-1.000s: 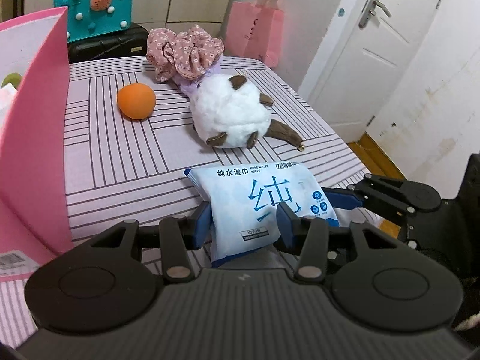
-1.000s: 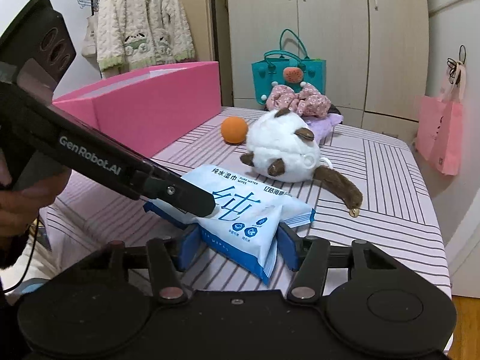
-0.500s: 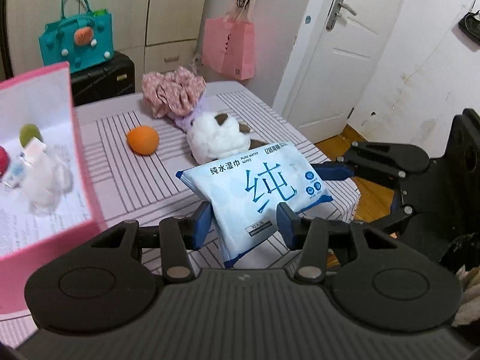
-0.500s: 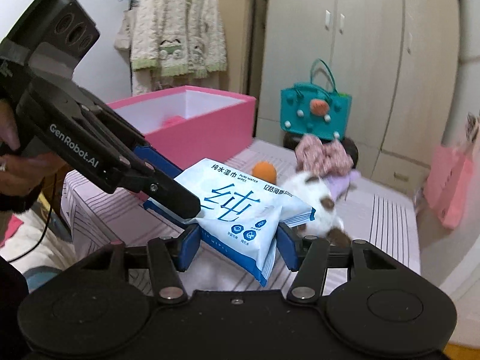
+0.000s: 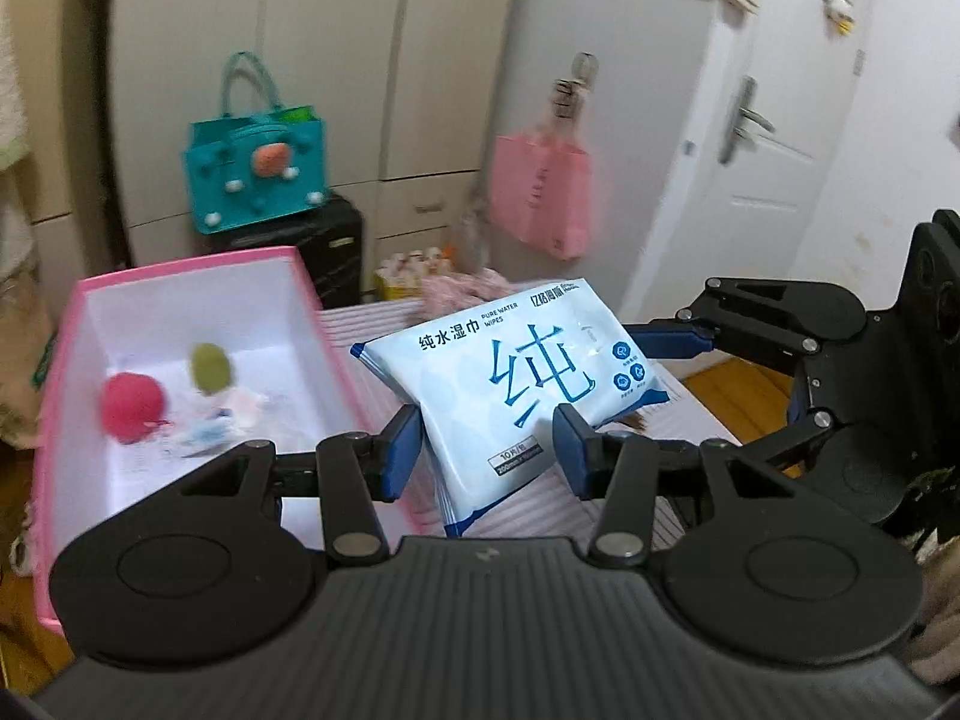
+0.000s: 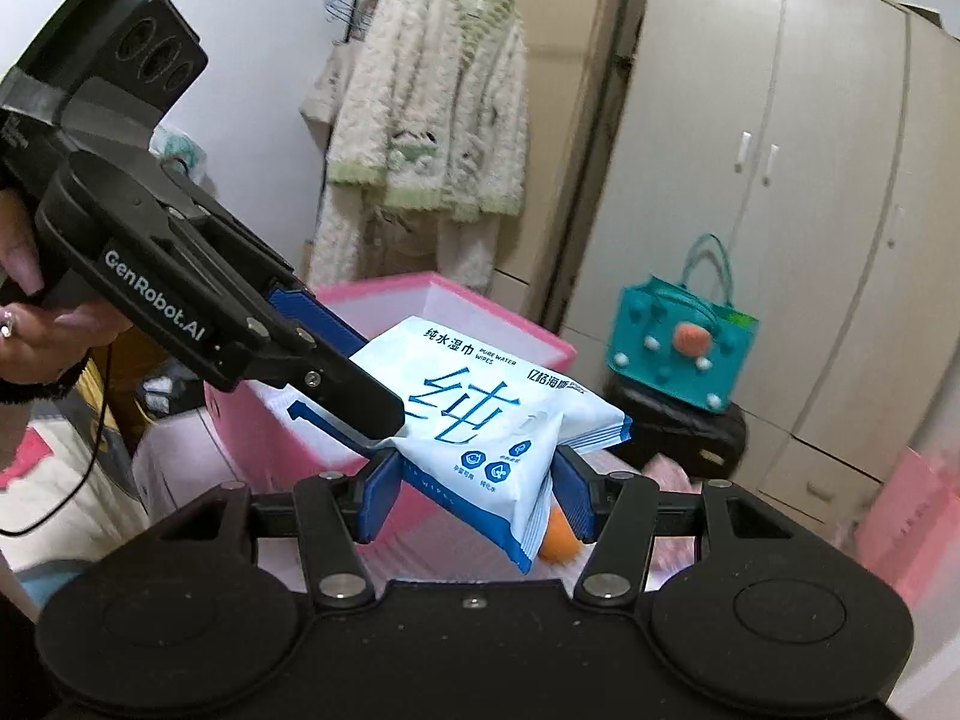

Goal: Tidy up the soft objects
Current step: 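Lift the blue wipes pack with both tools and carry it over the box, then open both tools to drop the blue wipes pack into the box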

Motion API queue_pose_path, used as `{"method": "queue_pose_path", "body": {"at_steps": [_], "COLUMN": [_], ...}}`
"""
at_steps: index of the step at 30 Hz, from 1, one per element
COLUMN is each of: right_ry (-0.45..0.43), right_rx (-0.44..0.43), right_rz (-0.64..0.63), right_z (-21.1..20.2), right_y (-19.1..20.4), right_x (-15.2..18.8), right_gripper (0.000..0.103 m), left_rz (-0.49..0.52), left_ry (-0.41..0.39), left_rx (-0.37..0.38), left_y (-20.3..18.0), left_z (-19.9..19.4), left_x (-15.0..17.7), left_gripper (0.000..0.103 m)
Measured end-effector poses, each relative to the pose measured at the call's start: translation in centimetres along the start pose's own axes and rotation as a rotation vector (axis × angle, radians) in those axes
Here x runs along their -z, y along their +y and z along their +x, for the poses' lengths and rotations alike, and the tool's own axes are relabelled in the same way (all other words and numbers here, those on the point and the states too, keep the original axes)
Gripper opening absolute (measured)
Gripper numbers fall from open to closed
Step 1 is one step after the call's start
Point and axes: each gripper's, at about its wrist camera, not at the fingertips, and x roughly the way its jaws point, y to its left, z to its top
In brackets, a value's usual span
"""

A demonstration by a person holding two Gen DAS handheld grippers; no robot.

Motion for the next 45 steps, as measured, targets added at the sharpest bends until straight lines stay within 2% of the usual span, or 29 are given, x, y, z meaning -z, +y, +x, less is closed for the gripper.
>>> {"method": "queue_pose_path", "body": {"at_steps": [3,6,8,11,15,18,26,31,34,39,41,45], "right_ry": [-0.002,0.016,0.044,0.131,0.236,0.305,0.405,0.456,0.478,0.467,0.458,0.421], "right_rx": [-0.042,-0.099,-0.149,-0.241,-0.324,-0.342,-0.310,-0.315,-0.317,-0.281,-0.302,-0.283], "right_rz": [-0.001,0.005,0.025,0.088,0.155,0.185,0.196,0.216,0.229,0.183,0.188,0.184], "right_z": [1.7,4.1,6.1,10.4,14.3,15.8,16.8,17.8,18.1,17.7,17.1,15.2], "right_y": [0.1,0.6,0.9,1.1,2.3,3.2,4.1,4.2,4.1,4.1,3.9,3.4], "right_x": [-1.8,-3.7,-4.5,-5.6,-5.9,-6.1,-6.7,-6.7,-6.5,-6.4,-6.4,-6.6], "right_gripper": [0.061,0.061,0.061,0.060,0.059,0.059,0.059,0.059,0.059,0.059,0.059,0.059], "left_rz": [-0.052,-0.160,-0.230,-0.306,-0.370,-0.361,-0.338,-0.287,-0.221,-0.144,-0.122,-0.095], "left_ry": [-0.002,0.014,0.063,0.160,0.256,0.282,0.282,0.326,0.318,0.275,0.273,0.275], "left_rx": [-0.031,-0.072,-0.111,-0.151,-0.158,-0.160,-0.121,-0.122,-0.149,-0.162,-0.167,-0.163], "left_y": [2.4,5.7,8.0,11.2,14.2,15.2,16.1,15.8,15.4,14.3,13.8,12.7], "left_z": [-0.6,-0.7,0.1,1.1,2.0,2.5,2.9,3.6,3.6,2.6,2.2,1.3], "left_x": [-0.6,-0.7,-0.7,-0.4,0.1,0.3,1.0,1.1,0.9,0.6,0.5,0.3], "left_gripper": [0.046,0.046,0.046,0.046,0.046,0.046,0.047,0.047,0.050,0.053,0.053,0.056]}}
